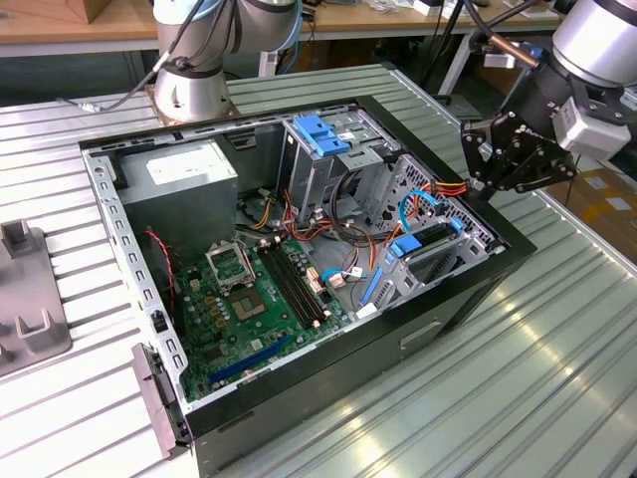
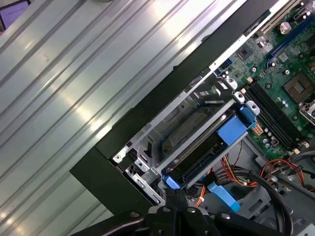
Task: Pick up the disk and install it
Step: 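Insert the first disk wire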
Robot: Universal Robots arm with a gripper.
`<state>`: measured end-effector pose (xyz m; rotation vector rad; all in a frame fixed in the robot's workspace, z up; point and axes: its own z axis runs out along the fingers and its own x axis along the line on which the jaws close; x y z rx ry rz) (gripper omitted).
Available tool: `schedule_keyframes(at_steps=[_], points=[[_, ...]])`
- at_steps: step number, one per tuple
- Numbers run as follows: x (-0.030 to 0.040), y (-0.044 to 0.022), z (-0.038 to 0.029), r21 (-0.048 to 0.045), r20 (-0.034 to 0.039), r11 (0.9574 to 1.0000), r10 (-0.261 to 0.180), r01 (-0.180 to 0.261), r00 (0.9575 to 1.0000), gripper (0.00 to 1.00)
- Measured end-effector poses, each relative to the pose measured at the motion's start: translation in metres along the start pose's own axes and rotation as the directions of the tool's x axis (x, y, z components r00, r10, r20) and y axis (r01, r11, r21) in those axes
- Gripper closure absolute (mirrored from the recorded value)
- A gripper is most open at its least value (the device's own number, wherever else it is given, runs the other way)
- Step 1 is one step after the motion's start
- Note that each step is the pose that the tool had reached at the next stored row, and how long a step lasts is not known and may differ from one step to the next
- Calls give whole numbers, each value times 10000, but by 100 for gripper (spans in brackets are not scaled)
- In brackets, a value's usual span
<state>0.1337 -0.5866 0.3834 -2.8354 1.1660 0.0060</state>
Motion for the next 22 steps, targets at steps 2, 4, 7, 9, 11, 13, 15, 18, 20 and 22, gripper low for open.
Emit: schedule_keyframes(at_steps=[2,4,7,9,11,13,15,18,20,22], points=[[-2,-2,2,-16,-27,9999,101,-101,9999,90],[-9,-9,6,-30,-46,9999,150,-150,9999,90],[-52,-52,14,-75,-93,9998,159,-159,9998,90],[-67,-67,19,-97,-118,9998,176,-177,9998,90],[-72,-72,29,-142,-172,9996,249,-251,9995,90],[-102,-102,42,-202,-240,9993,306,-310,9992,90],[-112,-112,45,-201,-239,9993,307,-312,9992,90],[-112,-112,43,-202,-242,9993,306,-311,9992,89],[-112,-112,44,-202,-241,9993,306,-311,9992,83],[-112,-113,44,-202,-241,9993,306,-311,9992,64]])
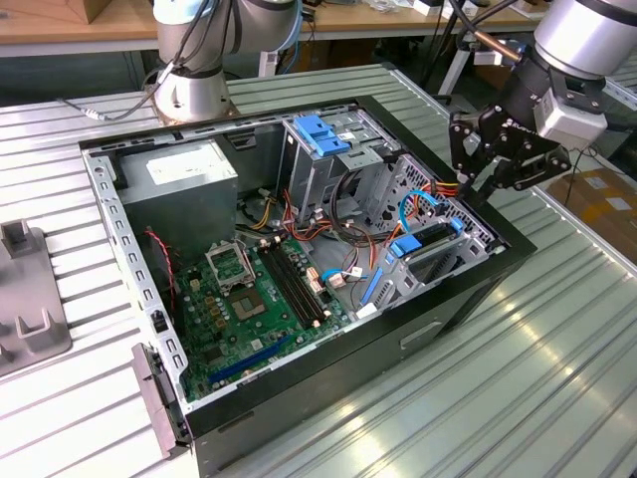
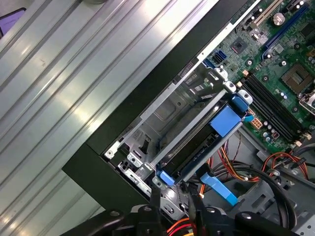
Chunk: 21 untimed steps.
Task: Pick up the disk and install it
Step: 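Insert the first disk wire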
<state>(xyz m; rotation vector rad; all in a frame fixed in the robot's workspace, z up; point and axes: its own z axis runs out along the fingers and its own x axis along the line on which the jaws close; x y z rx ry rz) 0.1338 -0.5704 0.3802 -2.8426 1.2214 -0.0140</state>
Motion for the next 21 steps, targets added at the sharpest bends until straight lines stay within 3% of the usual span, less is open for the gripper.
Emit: schedule_keyframes(at_steps=[1,5,8,12,16,21], points=[[0,0,0,0,0,10000,0,0,10000,58],[4,-19,25,-5,5,10000,1,-1,10000,58],[-5,-70,49,-13,12,10000,1,-1,10000,58],[-36,-196,75,-38,-4,10000,0,0,10000,58],[-26,-325,103,-152,-119,9999,-4,2,9999,58],[20,-387,126,-185,-144,9998,-6,3,9999,58]])
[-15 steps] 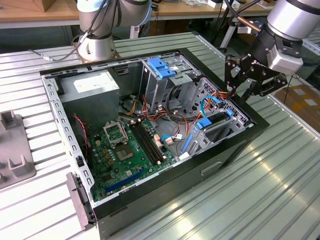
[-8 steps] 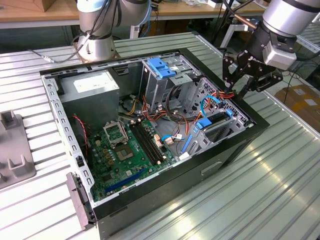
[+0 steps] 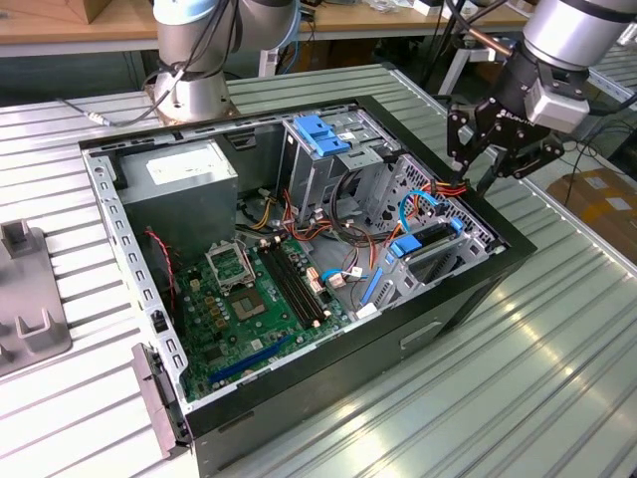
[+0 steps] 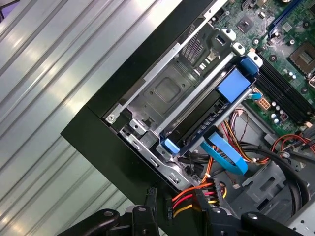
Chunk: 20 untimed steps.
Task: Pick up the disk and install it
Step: 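Insert the first disk wire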
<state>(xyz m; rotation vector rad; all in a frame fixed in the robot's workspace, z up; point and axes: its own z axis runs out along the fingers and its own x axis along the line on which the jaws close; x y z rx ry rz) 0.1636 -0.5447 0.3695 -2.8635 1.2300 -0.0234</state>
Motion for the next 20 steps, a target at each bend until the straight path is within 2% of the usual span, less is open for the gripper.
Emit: schedule_keyframes(at_steps=[4,10,16,18,20], points=[[27,-27,26,-4,1,10000,0,0,10000,58],[29,-27,57,-6,1,10000,0,0,10000,58],[31,-28,60,-5,3,10000,0,0,10000,58],[31,-28,60,-5,2,10000,0,0,10000,60],[31,-29,60,-5,2,10000,0,0,10000,73]])
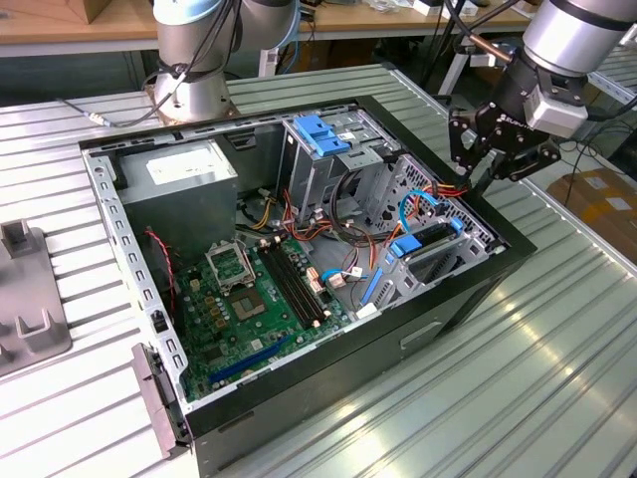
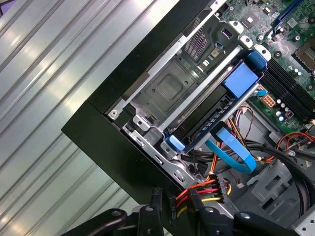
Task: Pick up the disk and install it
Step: 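Insert the first disk wire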
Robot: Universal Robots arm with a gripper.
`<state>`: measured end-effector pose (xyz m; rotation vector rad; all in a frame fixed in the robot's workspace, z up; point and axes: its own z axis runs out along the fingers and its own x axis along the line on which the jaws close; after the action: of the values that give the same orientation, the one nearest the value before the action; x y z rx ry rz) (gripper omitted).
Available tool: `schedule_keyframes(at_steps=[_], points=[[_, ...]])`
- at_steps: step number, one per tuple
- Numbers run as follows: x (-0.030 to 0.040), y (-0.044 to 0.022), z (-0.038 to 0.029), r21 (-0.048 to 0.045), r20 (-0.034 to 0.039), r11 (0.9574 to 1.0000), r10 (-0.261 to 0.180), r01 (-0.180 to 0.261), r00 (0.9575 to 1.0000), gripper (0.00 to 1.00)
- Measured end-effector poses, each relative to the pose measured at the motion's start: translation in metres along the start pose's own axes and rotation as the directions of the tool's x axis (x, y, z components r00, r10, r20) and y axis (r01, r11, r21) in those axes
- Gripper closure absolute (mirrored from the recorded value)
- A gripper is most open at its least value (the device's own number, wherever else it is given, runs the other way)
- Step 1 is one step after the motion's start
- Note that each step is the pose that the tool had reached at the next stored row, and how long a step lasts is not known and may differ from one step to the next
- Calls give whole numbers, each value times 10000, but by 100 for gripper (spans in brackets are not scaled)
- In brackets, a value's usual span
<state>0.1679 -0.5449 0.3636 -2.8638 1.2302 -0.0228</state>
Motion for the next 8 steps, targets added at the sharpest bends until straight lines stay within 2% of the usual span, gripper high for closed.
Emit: schedule_keyframes(at_steps=[2,4,8], points=[[1,0,-1,-2,-3,10000,-1,1,10000,73],[1,-1,-1,-1,-1,10000,0,0,10000,82],[1,-1,0,-1,-1,10000,0,0,10000,82]])
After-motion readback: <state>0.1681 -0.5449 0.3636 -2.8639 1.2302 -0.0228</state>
